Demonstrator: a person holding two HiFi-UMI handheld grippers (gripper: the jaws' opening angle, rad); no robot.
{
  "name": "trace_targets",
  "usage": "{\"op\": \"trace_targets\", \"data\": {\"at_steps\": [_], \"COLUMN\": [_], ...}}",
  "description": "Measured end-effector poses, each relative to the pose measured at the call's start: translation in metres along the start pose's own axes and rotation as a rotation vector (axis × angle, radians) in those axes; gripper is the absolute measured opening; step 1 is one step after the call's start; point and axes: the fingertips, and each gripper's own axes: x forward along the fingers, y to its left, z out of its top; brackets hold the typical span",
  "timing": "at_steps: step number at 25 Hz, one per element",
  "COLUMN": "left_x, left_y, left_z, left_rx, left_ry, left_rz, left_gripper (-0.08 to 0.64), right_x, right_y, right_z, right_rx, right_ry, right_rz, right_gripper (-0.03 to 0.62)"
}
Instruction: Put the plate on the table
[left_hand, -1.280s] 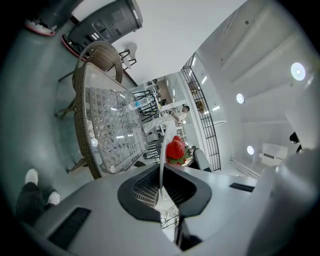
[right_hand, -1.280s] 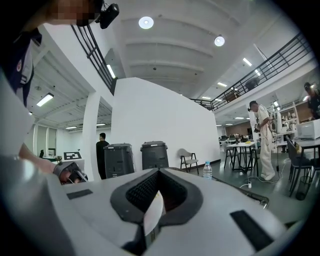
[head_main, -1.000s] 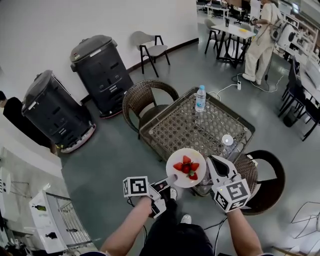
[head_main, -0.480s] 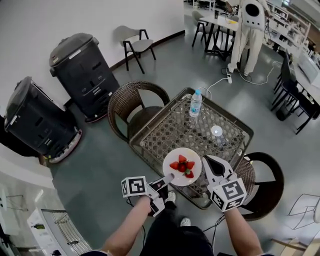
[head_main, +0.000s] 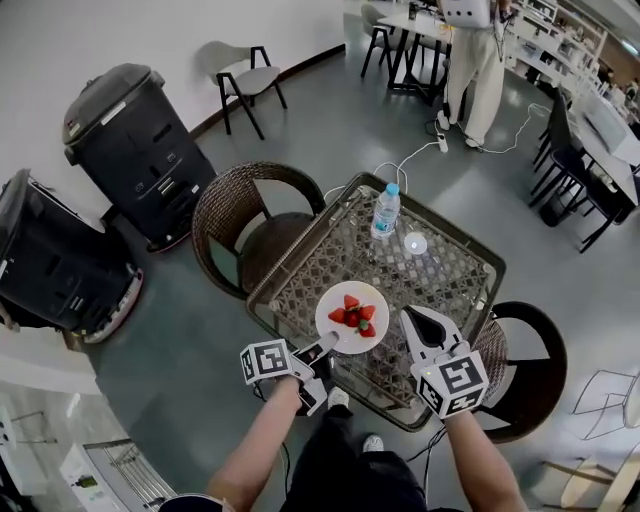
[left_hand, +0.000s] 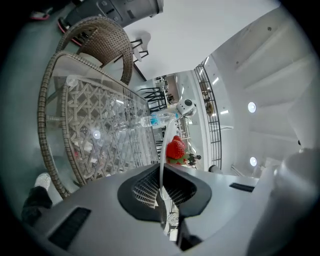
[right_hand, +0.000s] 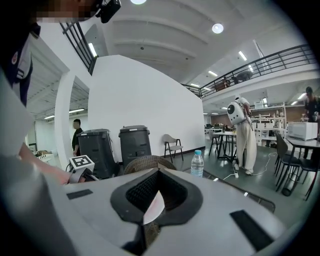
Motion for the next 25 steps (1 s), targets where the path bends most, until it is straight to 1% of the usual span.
{"op": "trace_targets", "data": {"at_steps": [4, 11, 17, 25], "left_x": [0.014, 0.037, 0.051, 0.073], "left_y": [0.024, 0.068, 0.1, 0.117], "left_z": [0.026, 0.057, 0.067, 0.08], "left_rx": [-0.026, -0.074, -0.127, -0.156], "left_ry": [-0.015, -0.023, -0.025, -0.025], "left_rz": [0.016, 0.068, 0.112, 0.168], "left_gripper": [0.017, 0.017, 0.017, 0.017], "right_x": [0.017, 0.042, 0.054, 0.06], "right_y": [-0.011, -0.024, -0.027, -0.036], "right_z": [-0.009, -0.032, -0.05, -0.065], "right_rx": [0.011, 0.037, 0.064, 0.083], "right_ry": [0.032, 0.097, 0.138, 0.174], "right_rz": [-0.025, -0.052, -0.064, -0.077], "right_gripper": [0.005, 0.005, 0.005, 0.005]}}
